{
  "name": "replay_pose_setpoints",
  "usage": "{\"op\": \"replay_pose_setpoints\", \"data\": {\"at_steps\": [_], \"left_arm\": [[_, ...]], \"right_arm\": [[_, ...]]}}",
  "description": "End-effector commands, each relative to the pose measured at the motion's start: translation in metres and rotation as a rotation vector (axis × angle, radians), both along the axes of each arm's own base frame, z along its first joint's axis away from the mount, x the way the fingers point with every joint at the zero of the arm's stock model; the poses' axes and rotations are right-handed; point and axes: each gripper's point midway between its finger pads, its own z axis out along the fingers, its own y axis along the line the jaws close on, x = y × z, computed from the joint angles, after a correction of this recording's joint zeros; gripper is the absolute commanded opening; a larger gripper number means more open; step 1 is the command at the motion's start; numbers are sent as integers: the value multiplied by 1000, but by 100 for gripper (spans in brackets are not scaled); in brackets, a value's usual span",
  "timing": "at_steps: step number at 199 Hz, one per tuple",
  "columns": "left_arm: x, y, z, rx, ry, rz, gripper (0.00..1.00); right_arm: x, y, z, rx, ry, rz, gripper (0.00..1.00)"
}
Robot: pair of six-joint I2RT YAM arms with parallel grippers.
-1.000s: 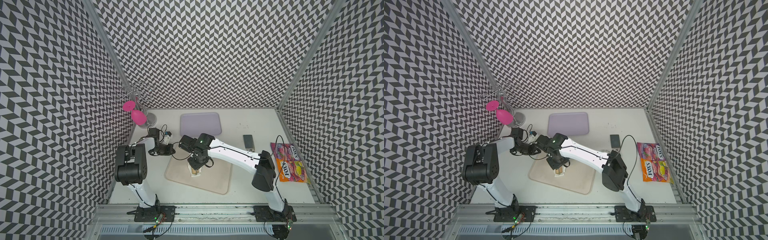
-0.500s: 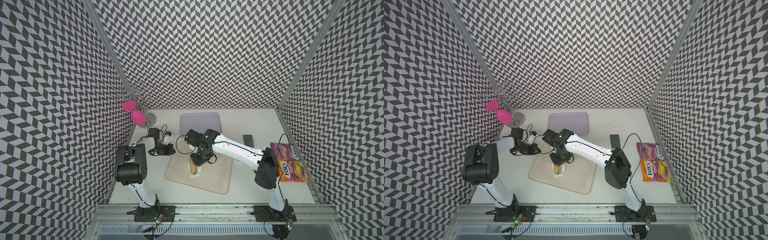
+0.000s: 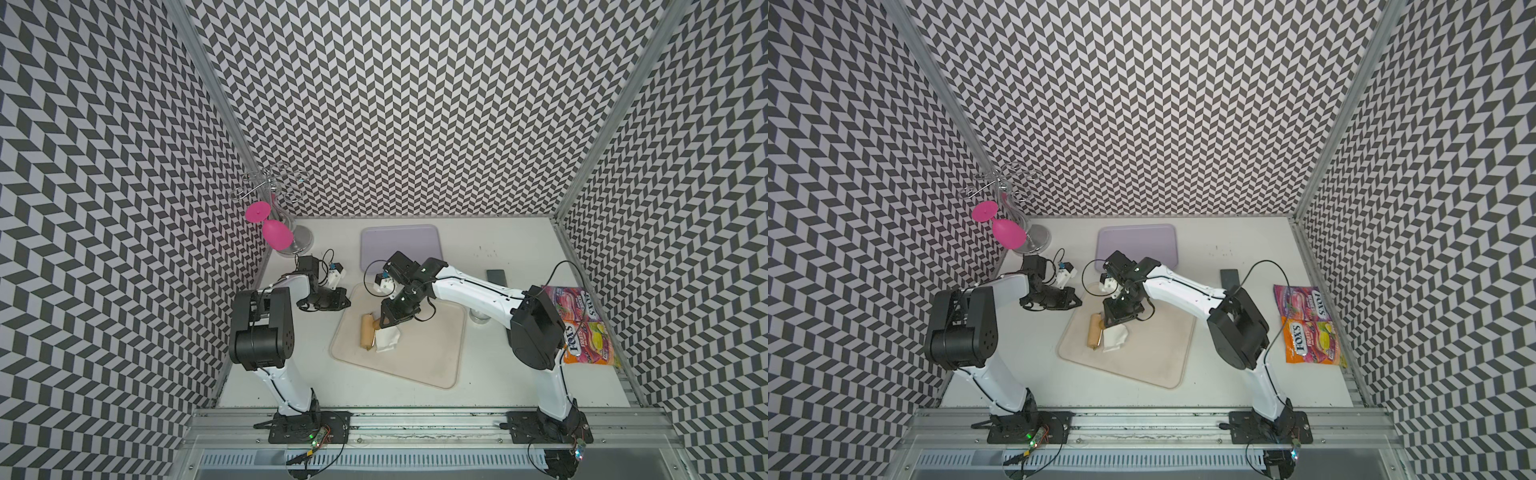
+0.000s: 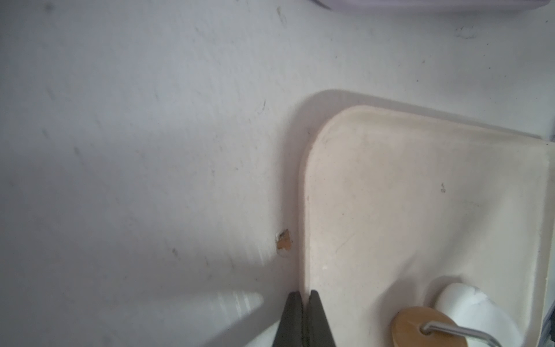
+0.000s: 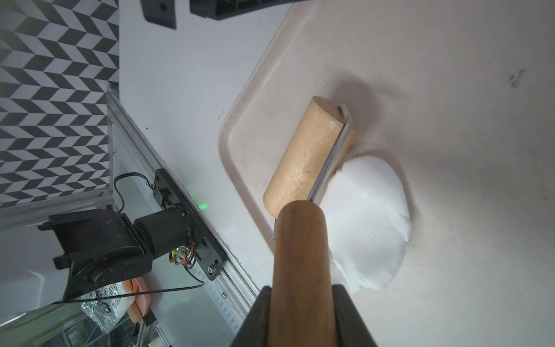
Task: Roll out the dumpling wrappers from the dough
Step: Flatten out the dough on the work surface.
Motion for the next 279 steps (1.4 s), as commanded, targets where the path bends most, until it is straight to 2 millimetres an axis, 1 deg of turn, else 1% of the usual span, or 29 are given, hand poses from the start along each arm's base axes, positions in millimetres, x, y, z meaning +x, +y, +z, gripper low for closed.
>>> {"op": "replay_pose_setpoints", "data": {"at_steps": [1,13,18,26,40,57,64,75,84,87,99,113,142,171,173,177,210,233,240,259,279], "left_arm": [[-9,6,-9,25,34,1,0],[-10,6,-9,26,34,2,0],[-9,6,-9,26,33,2,0],[-10,6,-9,26,34,3,0],[-10,6,-9,28,33,3,0],[-9,7,-9,27,33,3,0],[-10,6,-9,27,34,3,0],[-10,7,-9,28,35,4,0],[-10,7,-9,27,34,3,0],[-10,7,-10,27,36,4,0],[-9,7,-10,27,35,4,0],[-9,7,-10,27,37,4,0],[-9,6,-10,24,36,2,0],[-9,6,-9,23,34,2,0],[-9,6,-10,23,35,3,0],[-9,6,-10,23,35,2,0],[-9,6,-10,23,36,3,0],[-9,6,-9,24,35,3,0],[-9,7,-9,25,34,3,0],[-9,7,-8,26,32,3,0],[-9,7,-8,26,33,4,0]], "right_arm": [[-8,-68,-92,-382,65,-52,0],[-5,-58,-80,-337,57,-49,0],[-3,-52,-72,-310,49,-43,0],[1,-39,-54,-254,22,-31,0],[6,-16,-14,-164,-49,8,0],[9,12,43,-52,-159,56,0],[9,20,66,3,-188,63,0],[9,28,98,72,-227,61,0],[11,30,119,104,-265,48,0],[9,25,120,85,-259,43,0],[9,18,129,68,-279,14,0],[8,5,126,20,-278,-15,0],[-5,-25,99,-79,-239,-60,0],[-22,-40,87,-85,-200,-70,0],[-19,-36,89,-63,-210,-72,0],[-21,-35,89,-53,-208,-72,0],[-34,-29,75,-66,-186,-44,0],[-36,-24,69,-60,-175,-43,0],[-36,-25,66,-67,-175,-51,0],[-34,-32,48,-120,-160,-74,0],[-35,-46,27,-175,-127,-105,0]]}}
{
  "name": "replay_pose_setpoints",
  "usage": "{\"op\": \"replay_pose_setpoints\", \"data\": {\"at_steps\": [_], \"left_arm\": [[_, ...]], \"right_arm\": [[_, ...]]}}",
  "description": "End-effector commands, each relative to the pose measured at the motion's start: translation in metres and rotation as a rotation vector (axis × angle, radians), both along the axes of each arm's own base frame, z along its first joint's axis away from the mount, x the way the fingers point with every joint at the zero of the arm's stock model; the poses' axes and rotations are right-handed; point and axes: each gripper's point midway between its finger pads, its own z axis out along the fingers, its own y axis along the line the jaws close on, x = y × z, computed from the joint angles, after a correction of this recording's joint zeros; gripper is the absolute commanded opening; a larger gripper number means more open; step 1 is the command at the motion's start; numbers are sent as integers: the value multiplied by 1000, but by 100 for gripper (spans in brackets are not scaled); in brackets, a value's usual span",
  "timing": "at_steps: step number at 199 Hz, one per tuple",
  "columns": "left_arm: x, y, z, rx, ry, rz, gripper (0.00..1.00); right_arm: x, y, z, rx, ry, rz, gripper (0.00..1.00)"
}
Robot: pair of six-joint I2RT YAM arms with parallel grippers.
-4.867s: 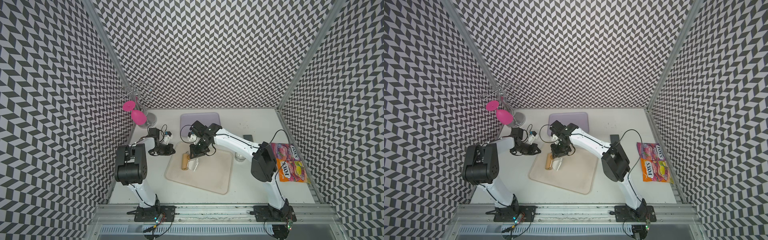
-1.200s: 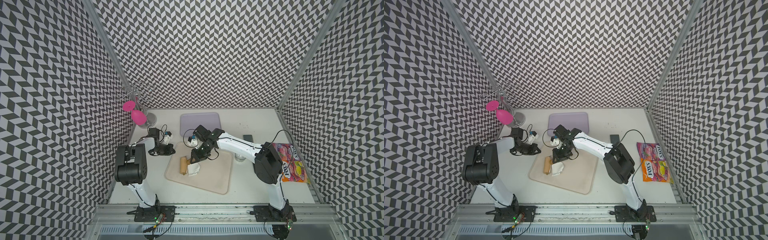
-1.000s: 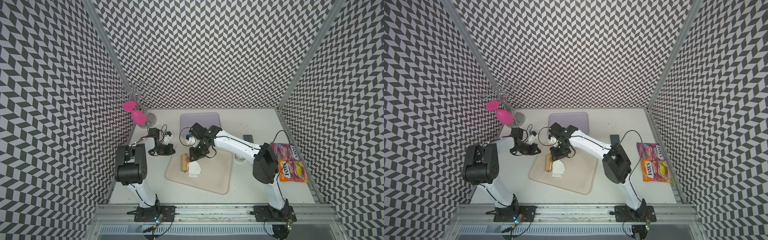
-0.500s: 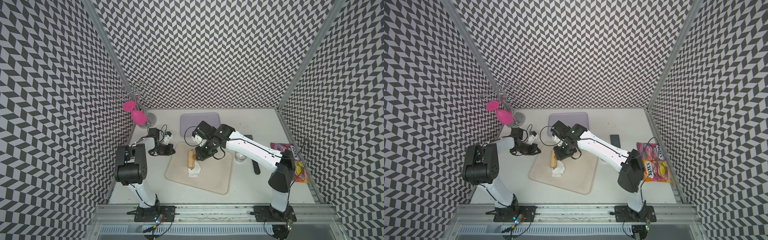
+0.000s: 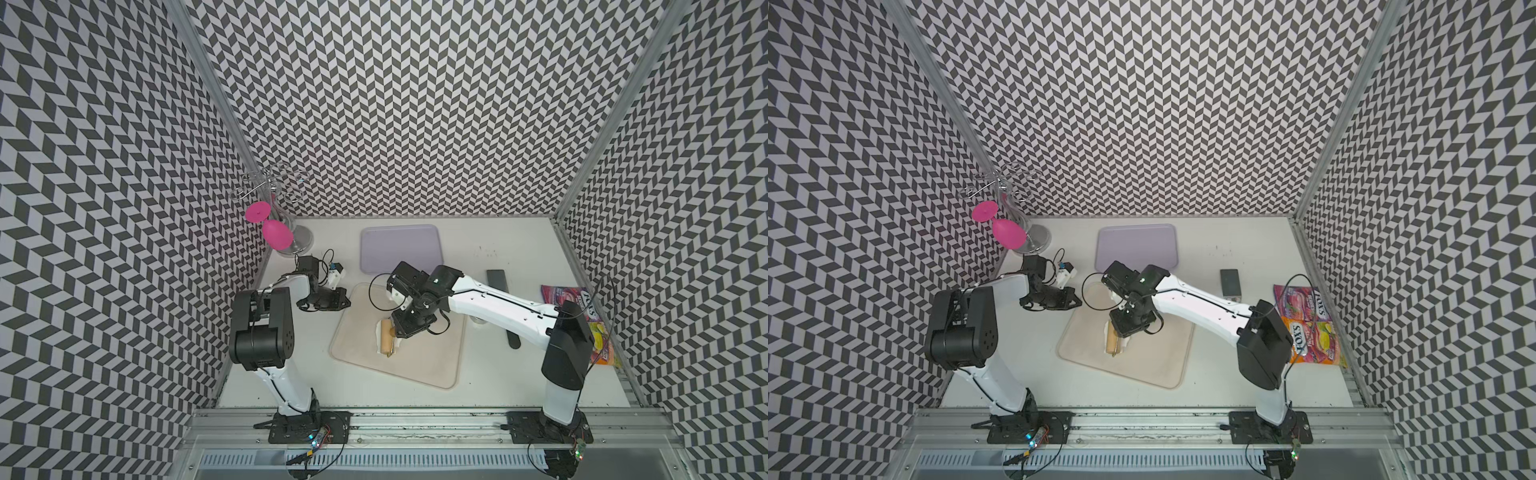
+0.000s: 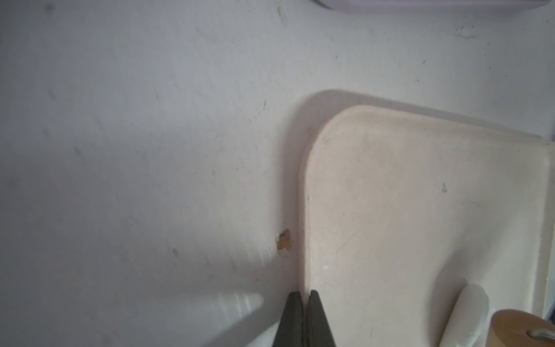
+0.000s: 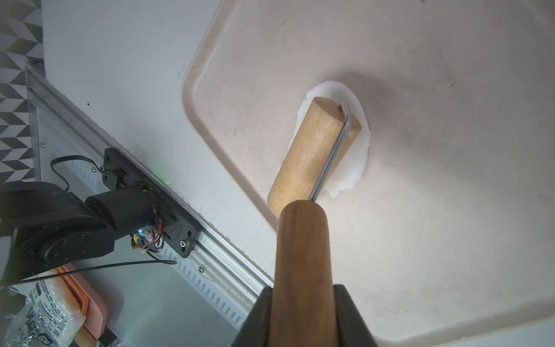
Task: Roll out the dumpling wrappers from the dough
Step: Flatten out the dough on the work surface.
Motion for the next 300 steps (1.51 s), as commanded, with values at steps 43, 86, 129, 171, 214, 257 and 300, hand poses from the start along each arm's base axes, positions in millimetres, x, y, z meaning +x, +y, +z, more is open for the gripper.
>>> {"op": "replay_pose_setpoints", "data": {"at_steps": [43,86,129,171,214,257,300], "left_arm": [[-9,7,-9,27,33,4,0],[-7,9,-9,34,32,13,0],[-7,12,-9,35,30,19,0],[-7,13,-8,33,29,23,0],[-6,13,-8,31,29,25,0],[-7,14,-8,31,28,26,0],[-6,14,-7,32,26,26,0]], "right_arm": [[-2,-53,-53,-119,76,-131,0],[-5,-92,-73,-167,133,-199,0],[-8,-111,-91,-206,171,-216,0],[-10,-130,-100,-231,196,-254,0],[-12,-144,-103,-248,213,-282,0],[-14,-155,-103,-257,218,-300,0],[-17,-171,-107,-273,230,-327,0]]}}
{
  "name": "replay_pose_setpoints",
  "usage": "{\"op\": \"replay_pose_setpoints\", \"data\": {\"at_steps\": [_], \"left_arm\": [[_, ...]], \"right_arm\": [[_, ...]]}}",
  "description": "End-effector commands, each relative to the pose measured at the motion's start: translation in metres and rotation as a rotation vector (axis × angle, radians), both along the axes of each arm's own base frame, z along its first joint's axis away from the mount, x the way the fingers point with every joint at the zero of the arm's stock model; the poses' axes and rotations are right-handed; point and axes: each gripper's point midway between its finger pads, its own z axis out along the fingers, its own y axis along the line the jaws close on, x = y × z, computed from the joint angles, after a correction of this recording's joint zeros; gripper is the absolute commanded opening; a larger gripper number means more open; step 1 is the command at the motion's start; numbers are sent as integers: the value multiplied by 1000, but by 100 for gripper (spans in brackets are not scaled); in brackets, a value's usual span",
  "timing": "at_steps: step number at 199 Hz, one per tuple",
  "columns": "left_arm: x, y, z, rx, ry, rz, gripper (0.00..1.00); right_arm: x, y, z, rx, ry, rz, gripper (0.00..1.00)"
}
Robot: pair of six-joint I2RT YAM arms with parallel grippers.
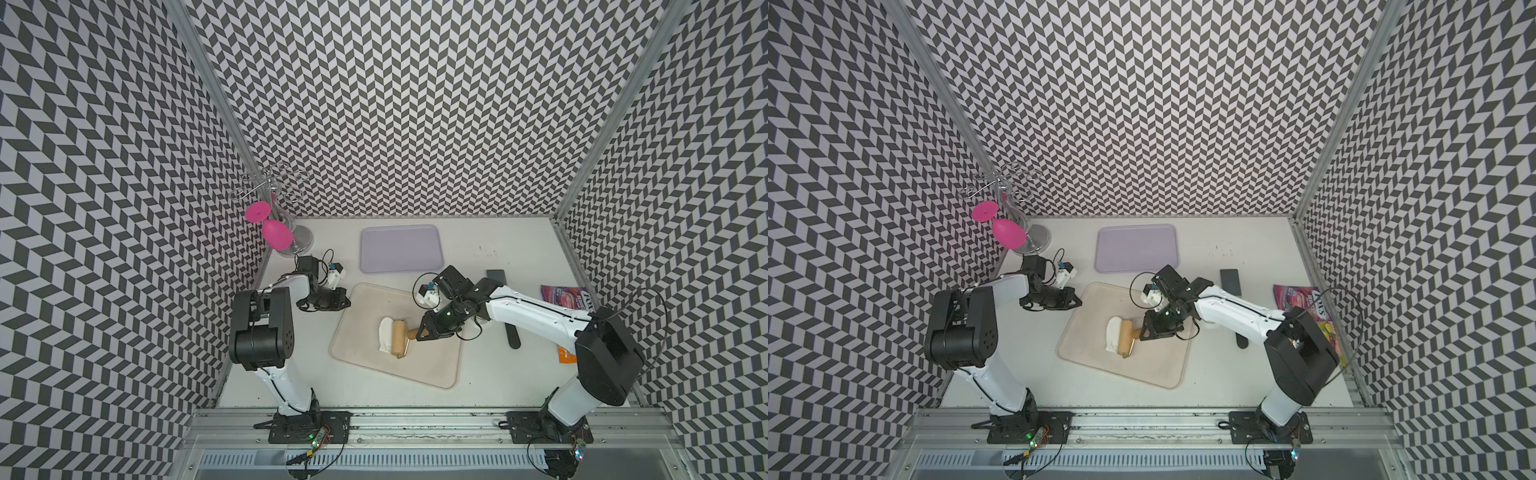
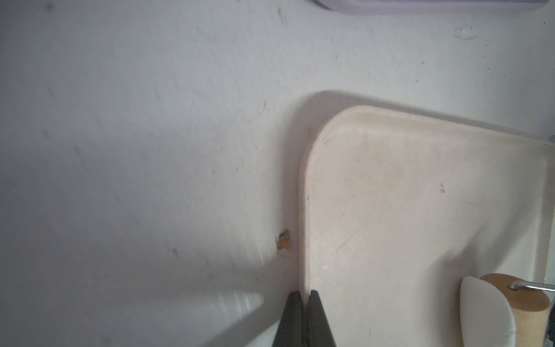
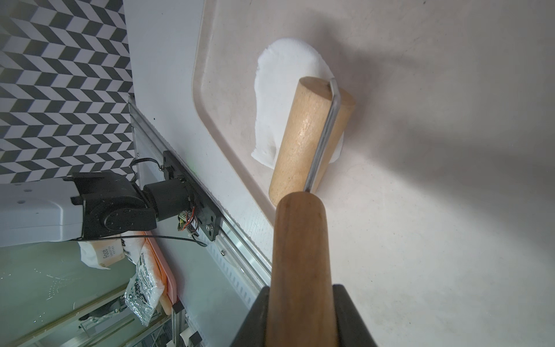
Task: Roll out the dumpling wrappers from the dough
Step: Flatten out the dough on the work surface.
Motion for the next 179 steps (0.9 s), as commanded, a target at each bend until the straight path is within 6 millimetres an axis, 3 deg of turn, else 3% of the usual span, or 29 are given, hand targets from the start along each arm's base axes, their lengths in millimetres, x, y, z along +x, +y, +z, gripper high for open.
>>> {"op": "replay_pose_setpoints", "data": {"at_steps": [1,68,103,124,144,179], "left_arm": [[-7,13,-8,33,27,23,0],[-7,13,-8,32,28,22,0],[-7,11,-7,25,27,20,0],[-7,11,-6,23,27,19,0],[-7,11,-5,21,25,19,0],[-8,11,-6,20,27,19,0]], "right_arm": [[-19,-107,-72,-517,118,-150,0],[-14,-121,-64,-525,109,-189,0],[8,-114,-31,-500,30,-215,0],[30,-95,6,-426,-51,-222,0],[38,-76,42,-388,-109,-192,0],[29,-12,86,-331,-217,-57,0]]}}
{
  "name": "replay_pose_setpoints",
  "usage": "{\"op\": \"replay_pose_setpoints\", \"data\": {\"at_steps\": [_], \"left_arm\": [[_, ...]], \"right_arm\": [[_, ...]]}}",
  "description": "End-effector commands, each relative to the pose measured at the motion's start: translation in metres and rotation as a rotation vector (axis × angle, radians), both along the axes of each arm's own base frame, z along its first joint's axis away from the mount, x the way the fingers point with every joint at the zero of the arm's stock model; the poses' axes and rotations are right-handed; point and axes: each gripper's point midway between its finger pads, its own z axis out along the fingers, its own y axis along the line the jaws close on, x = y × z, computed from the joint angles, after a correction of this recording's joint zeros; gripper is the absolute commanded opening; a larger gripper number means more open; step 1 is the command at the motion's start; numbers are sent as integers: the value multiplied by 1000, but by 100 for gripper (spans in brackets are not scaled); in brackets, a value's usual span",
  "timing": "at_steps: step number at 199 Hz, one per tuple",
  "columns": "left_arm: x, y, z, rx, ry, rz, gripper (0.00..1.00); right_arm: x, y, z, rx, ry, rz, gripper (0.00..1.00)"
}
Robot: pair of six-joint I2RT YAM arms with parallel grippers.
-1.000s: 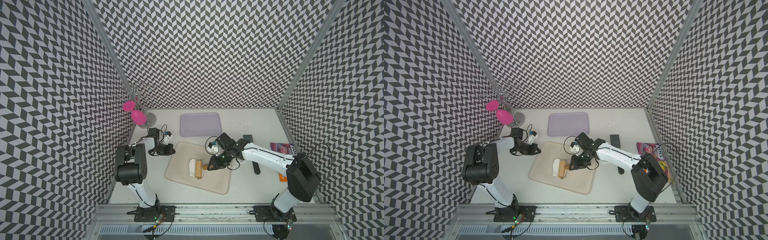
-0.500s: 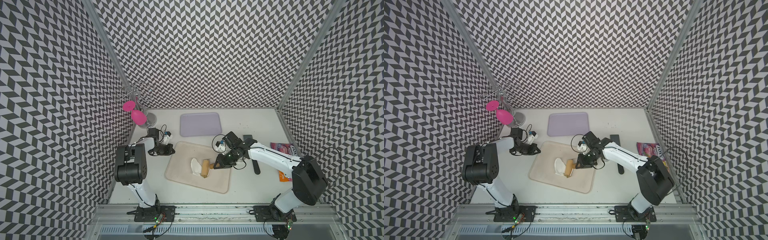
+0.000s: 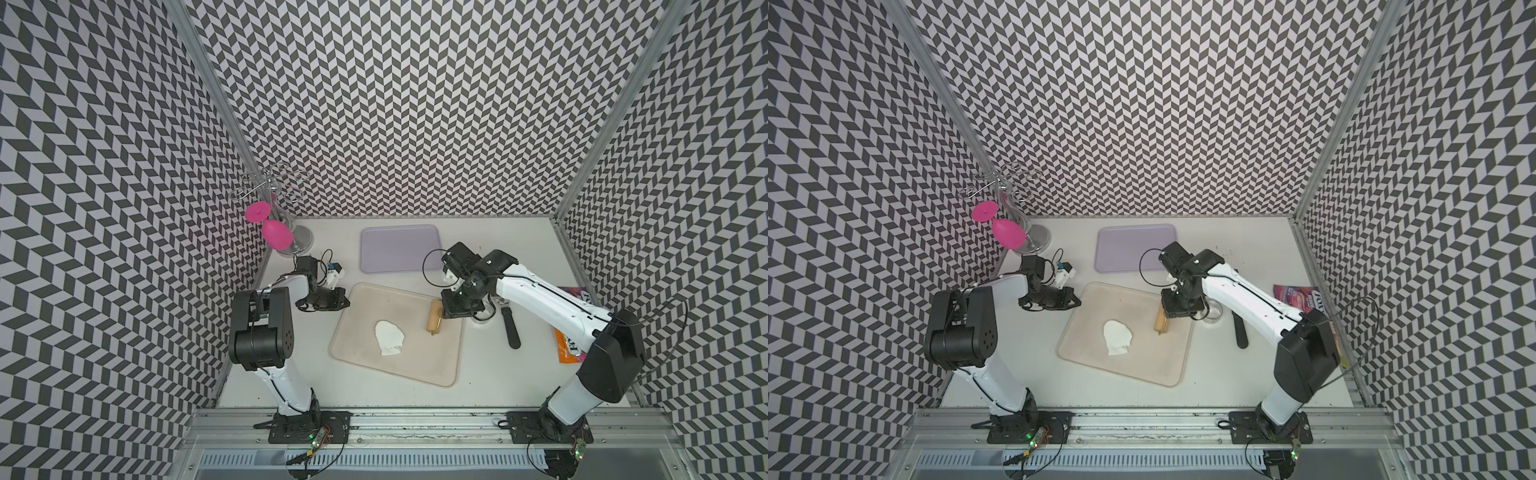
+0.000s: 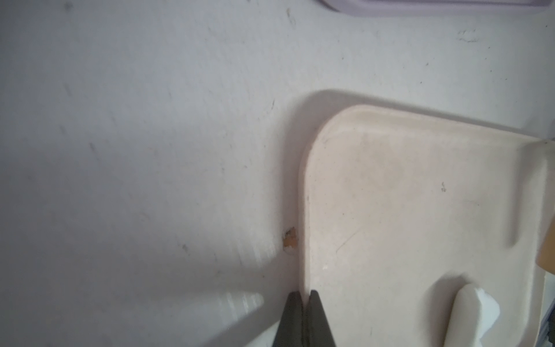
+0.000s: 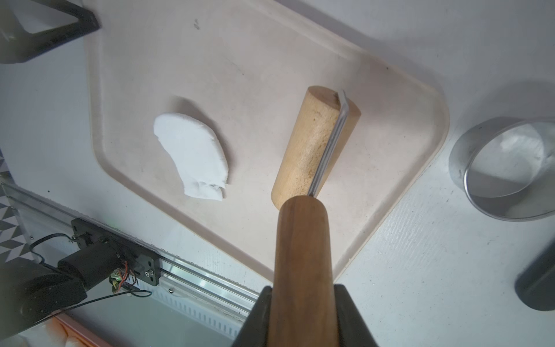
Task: Roll out the dumpling wrappers from the dough
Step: Flatten out the dough on the work surface.
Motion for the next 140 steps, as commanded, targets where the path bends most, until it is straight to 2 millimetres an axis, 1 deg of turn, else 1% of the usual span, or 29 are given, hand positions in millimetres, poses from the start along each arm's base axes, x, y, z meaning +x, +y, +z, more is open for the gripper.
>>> {"op": "replay_pose_setpoints", "data": {"at_steps": [1,13,27,71,84,108,120,125,140], "left_arm": [[-8,8,-6,23,27,11,0],[-8,8,-6,23,26,10,0],[-8,8,-5,21,24,10,0],[-8,8,-5,21,26,10,0],[-8,8,-6,22,26,10,0],[-8,8,-6,22,25,9,0],[-8,8,-6,21,28,11,0],[-8,8,-6,24,26,9,0],[-8,8,-6,23,27,10,0]], "right_arm": [[-14,36,25,-9,-63,106,0],[-19,53,29,5,-62,134,0],[-22,70,29,32,-52,150,0],[-21,104,22,112,-27,155,0],[-21,110,17,119,-19,162,0],[-22,117,0,108,7,171,0],[-24,114,-12,83,28,167,0],[-21,118,-17,94,19,165,0],[-23,114,-37,57,47,155,0]]}}
